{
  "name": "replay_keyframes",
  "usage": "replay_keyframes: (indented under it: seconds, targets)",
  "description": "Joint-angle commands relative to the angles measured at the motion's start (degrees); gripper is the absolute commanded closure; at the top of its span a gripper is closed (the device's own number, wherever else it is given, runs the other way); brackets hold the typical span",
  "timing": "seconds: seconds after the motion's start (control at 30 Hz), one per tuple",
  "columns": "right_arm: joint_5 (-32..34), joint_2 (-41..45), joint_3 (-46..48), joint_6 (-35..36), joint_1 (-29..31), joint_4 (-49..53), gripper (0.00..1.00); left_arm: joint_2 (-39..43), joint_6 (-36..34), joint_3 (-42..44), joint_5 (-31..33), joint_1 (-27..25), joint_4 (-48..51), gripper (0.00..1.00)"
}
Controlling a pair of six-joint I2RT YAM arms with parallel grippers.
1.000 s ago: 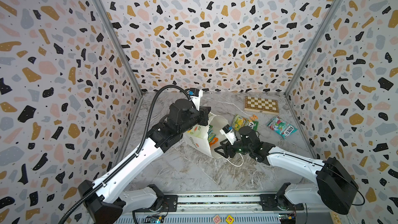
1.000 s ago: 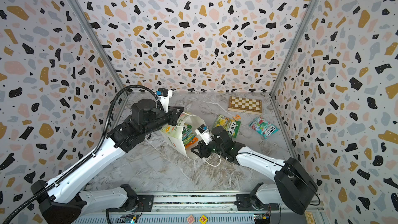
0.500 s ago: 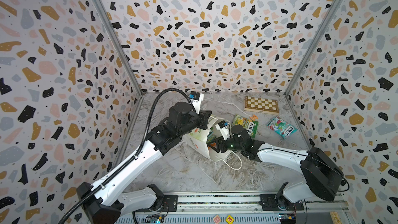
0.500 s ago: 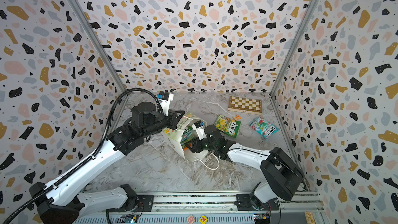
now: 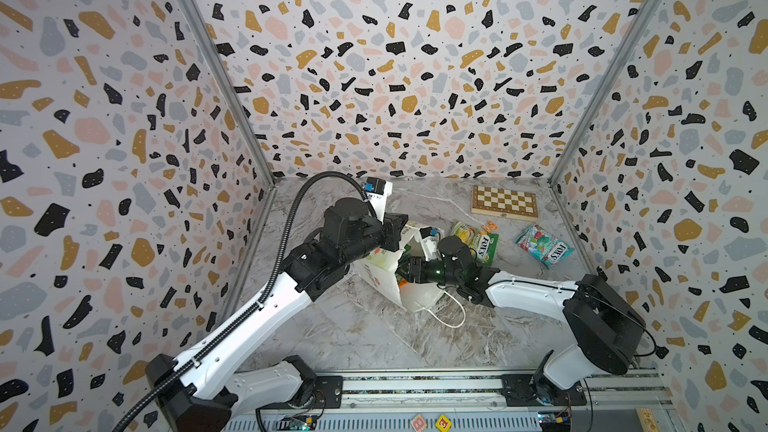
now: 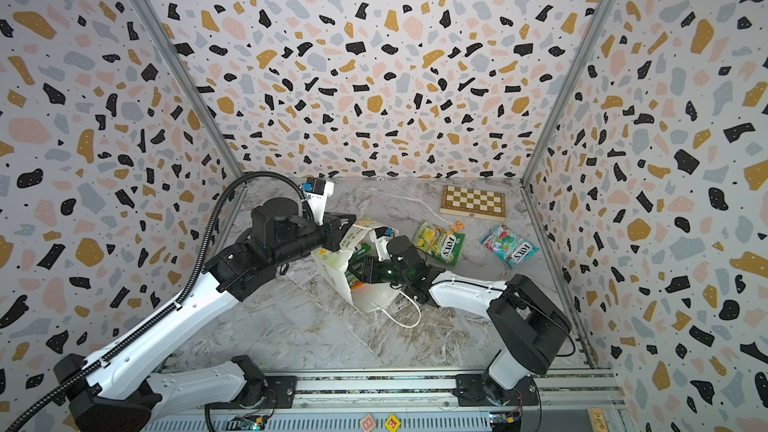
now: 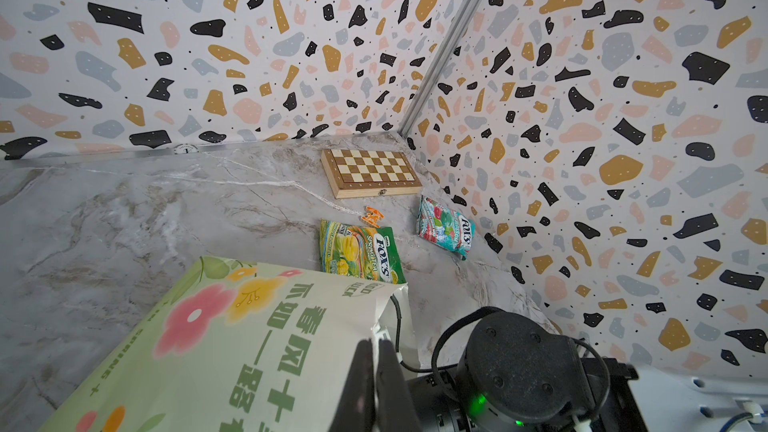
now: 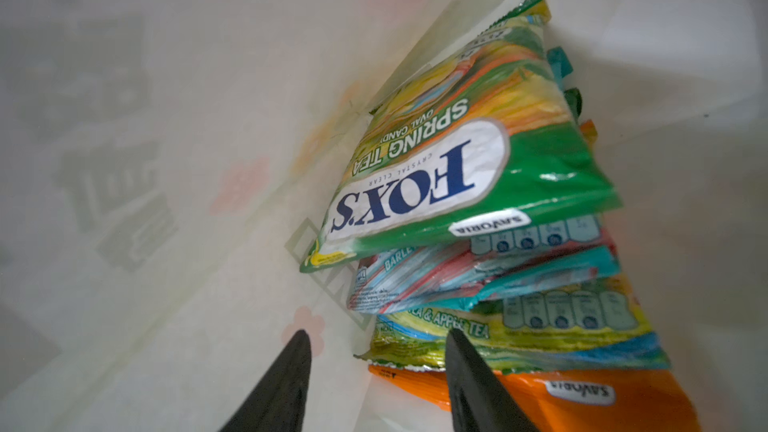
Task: Take the snacks out of the paper bag
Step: 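Move the open right gripper back into the bag opening toward the remaining packets, then close the right gripper on the green Spring Tea packet inside the bag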
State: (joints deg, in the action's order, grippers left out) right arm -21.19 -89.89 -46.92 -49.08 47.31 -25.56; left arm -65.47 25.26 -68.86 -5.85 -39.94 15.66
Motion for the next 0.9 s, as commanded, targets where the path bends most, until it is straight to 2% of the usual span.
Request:
replay_keyframes:
  seconds: [0.0,0.53,0.87]
  targets:
    - [0.95,0.35,-2.03,-3.95,0.32,-2.04,0.46,1.18,-0.62,0.39,-0.92,-0.13,-3.05,1.0]
    - [0.58,-4.38,-3.74,-12.09,0.26,-7.59,0.48,1.05,-0.91,0.25,-2.03,-0.15,-3.09,1.0]
    - [2.61,-6.63,-3.78,-17.99,0.1,-10.73,0.48,1.35,-1.35,0.26,-2.6,-0.22,-2.86,1.0]
